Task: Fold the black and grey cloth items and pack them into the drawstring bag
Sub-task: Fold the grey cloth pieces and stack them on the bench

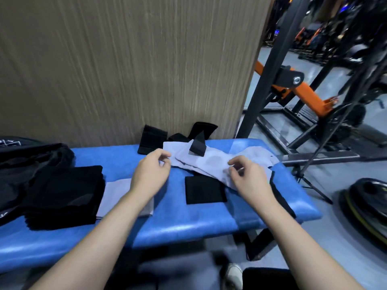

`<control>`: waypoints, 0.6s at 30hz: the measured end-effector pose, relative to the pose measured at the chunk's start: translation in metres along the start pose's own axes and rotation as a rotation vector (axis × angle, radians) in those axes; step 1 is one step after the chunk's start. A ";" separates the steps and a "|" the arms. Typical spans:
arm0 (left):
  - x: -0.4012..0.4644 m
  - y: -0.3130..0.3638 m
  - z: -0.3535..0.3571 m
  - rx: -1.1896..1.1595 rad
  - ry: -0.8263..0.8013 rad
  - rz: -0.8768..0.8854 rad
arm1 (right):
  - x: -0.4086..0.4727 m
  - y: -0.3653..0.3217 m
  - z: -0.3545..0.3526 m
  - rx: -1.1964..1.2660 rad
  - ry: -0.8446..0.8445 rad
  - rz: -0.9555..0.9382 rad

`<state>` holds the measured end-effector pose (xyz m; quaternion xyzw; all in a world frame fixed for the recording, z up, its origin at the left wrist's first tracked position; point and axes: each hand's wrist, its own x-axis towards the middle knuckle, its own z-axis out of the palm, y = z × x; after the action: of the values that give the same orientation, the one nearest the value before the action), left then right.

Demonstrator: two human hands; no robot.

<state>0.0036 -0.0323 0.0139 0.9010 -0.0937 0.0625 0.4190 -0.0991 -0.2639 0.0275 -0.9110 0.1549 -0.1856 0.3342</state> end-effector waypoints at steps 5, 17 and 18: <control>0.044 0.016 0.037 -0.023 -0.093 -0.041 | 0.007 0.043 -0.035 0.117 0.112 0.245; 0.090 0.008 0.075 0.136 -0.235 -0.144 | 0.026 0.054 -0.016 0.204 -0.054 0.343; 0.091 0.009 0.073 0.060 -0.238 -0.156 | 0.027 0.052 -0.016 0.265 -0.047 0.359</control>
<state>0.0925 -0.1048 -0.0085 0.9186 -0.0703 -0.0747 0.3816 -0.0904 -0.3217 0.0100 -0.8210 0.2812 -0.1207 0.4820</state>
